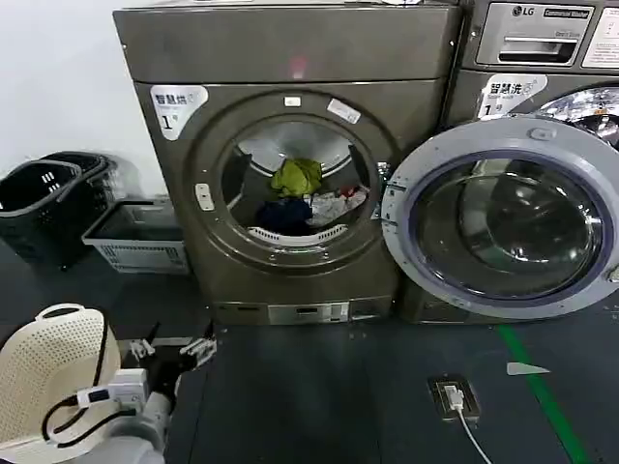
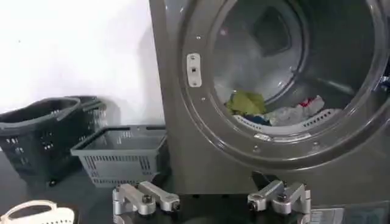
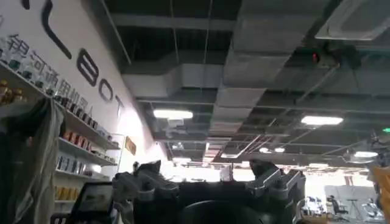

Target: Grasp the clothes from the dryer.

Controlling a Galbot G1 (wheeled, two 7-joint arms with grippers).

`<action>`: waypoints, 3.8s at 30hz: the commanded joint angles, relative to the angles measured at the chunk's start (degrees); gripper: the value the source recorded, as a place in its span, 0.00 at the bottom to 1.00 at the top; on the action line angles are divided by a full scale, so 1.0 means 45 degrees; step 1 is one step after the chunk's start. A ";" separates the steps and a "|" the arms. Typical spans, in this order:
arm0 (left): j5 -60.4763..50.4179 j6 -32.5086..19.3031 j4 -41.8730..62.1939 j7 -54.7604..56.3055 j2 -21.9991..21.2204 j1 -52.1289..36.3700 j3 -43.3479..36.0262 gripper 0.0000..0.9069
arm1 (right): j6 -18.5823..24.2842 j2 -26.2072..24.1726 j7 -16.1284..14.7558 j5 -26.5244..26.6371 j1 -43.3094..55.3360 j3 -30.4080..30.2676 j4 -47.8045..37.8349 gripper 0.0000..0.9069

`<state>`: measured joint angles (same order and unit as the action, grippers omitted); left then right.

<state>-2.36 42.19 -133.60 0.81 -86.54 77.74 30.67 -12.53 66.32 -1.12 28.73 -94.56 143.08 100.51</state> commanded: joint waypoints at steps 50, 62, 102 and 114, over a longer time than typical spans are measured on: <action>-0.0361 0.0624 0.0245 0.0289 0.0004 -0.0152 -0.0507 1.00 | 0.0040 0.0047 0.0247 0.0009 0.0000 0.0019 -0.0042 1.00; -0.0365 0.0624 0.0274 0.0343 0.0056 -0.0307 -0.0598 1.00 | 0.0207 0.0014 0.0394 -0.0011 -0.0010 -0.0005 -0.0104 1.00; -0.0484 0.0624 0.0466 0.0394 -0.0112 -0.0379 -0.0854 1.00 | 0.0587 -0.0003 0.1071 0.0851 -0.0156 0.0344 -0.0470 1.00; -0.0526 0.0624 0.0444 0.0369 -0.0104 -0.0330 -0.0900 1.00 | 0.0556 0.0033 0.1058 0.0820 -0.0142 0.0346 -0.0437 1.00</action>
<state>-4.76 42.19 -131.61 2.51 -87.03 76.26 26.64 -10.03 66.39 3.61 32.36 -95.19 144.58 98.48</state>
